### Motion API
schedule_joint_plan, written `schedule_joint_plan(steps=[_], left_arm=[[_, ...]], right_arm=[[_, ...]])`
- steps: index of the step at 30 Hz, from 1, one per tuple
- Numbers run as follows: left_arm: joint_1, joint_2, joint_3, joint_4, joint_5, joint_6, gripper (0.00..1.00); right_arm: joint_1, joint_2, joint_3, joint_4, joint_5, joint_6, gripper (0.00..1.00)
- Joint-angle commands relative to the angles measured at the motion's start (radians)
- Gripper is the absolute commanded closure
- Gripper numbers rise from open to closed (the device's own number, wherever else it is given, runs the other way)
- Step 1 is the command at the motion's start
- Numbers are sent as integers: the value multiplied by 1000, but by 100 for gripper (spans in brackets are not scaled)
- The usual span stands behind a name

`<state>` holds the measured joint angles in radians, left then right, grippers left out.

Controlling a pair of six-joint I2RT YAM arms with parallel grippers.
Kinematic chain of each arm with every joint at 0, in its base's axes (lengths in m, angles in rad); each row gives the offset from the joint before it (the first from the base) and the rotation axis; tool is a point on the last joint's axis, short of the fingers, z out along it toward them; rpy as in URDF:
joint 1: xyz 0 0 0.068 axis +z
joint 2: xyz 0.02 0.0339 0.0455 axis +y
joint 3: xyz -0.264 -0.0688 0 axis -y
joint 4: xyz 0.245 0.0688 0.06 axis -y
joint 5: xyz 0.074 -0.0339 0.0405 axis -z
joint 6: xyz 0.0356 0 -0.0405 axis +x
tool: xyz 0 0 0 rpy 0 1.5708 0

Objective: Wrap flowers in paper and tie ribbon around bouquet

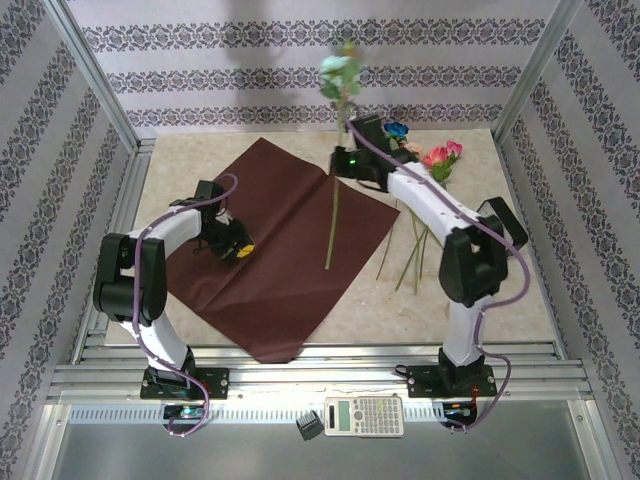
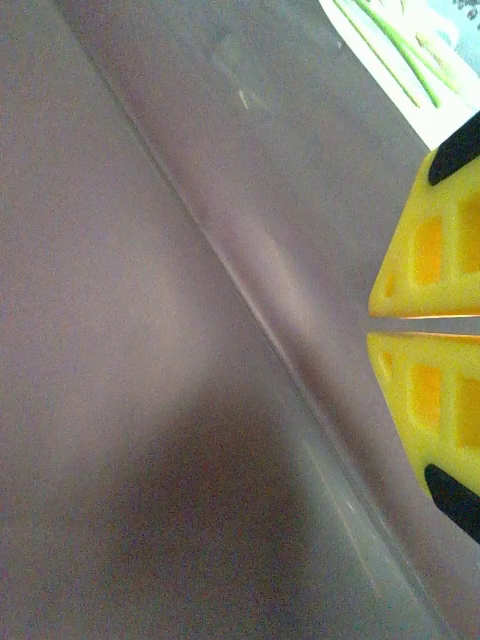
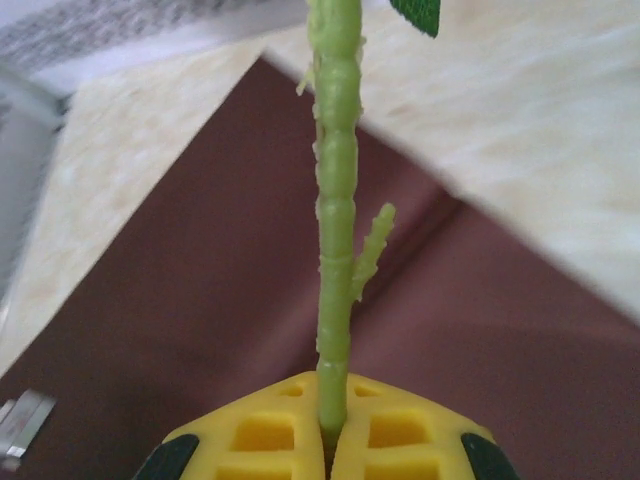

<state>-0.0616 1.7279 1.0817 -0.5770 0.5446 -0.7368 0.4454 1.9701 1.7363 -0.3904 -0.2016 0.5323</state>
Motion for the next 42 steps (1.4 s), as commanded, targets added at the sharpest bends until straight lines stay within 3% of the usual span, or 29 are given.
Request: schedule_joint_plan(steps=[1, 8, 20, 23, 26, 28, 36, 42], left_arm=[[66, 25, 13, -46, -18, 33, 88], [79, 116, 27, -6, 2, 69, 96], [46, 132, 0, 10, 16, 80, 96], [45, 137, 16, -1, 7, 83, 96], [46, 140, 26, -4, 4, 82, 96], [45, 142, 28, -4, 5, 80, 96], [46, 141, 43, -10, 3, 79, 96], [73, 137, 37, -40, -26, 97, 97]], right_arm=[[54, 114, 103, 100, -150, 95, 100], [146, 373, 335, 137, -247, 204, 100], [206, 674, 663, 26, -287, 263, 100], [210, 715, 731, -50, -297, 247, 68], [193, 649, 713, -113, -260, 203, 53], [165, 546, 615, -104, -233, 172, 49], [-92, 124, 117, -181, -99, 2, 55], [-301, 6, -52, -284, 20, -43, 62]])
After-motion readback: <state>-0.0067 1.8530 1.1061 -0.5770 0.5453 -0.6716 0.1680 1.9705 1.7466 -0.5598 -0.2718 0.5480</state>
